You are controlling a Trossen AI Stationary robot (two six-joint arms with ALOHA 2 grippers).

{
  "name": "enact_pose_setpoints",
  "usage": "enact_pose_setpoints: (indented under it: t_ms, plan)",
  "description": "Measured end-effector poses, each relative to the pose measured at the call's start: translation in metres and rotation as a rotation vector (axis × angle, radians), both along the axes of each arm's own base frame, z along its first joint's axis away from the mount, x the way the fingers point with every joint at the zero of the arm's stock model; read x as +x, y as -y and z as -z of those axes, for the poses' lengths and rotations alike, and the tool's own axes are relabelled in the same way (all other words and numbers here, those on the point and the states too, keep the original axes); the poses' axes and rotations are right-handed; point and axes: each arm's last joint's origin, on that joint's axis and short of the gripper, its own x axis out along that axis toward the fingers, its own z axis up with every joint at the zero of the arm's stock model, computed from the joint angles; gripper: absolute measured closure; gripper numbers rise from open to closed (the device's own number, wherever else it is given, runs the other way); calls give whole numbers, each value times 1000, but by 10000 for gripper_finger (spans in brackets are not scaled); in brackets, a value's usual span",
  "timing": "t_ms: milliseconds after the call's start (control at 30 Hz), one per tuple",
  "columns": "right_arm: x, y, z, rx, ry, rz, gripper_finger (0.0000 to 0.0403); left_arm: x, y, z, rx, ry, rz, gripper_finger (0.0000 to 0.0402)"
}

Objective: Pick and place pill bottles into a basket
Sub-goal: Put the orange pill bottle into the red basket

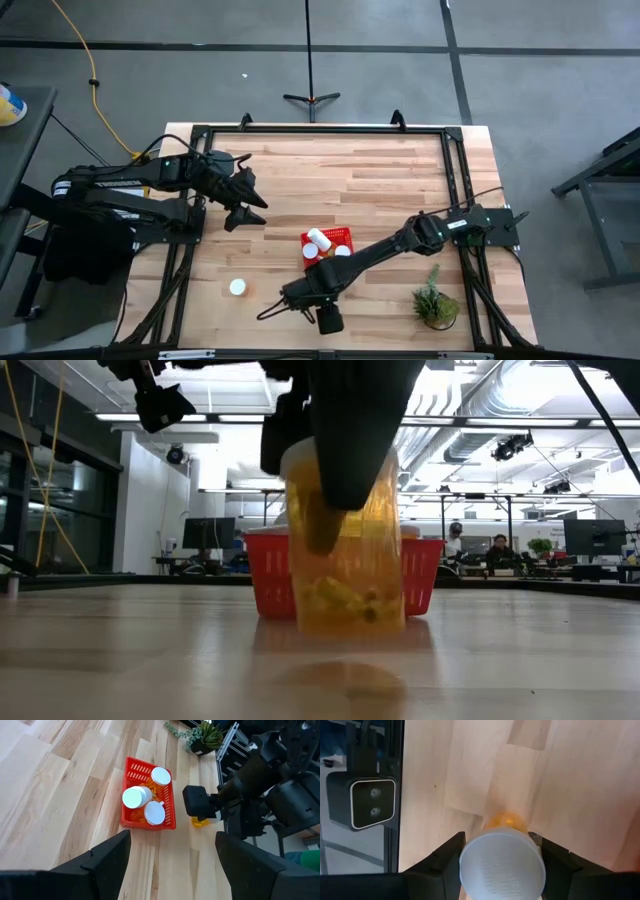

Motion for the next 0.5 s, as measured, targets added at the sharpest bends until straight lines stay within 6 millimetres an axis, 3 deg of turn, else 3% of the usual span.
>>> enact_pose_setpoints:
  t_ms: [200, 500]
  plan:
    - [-2, 8, -11, -22, 7, 15, 213, 0, 0, 0, 4, 2, 3, 76]
    - [-2, 36, -39, -71, 56, 68, 218, 0, 0, 0, 7, 2, 5, 76]
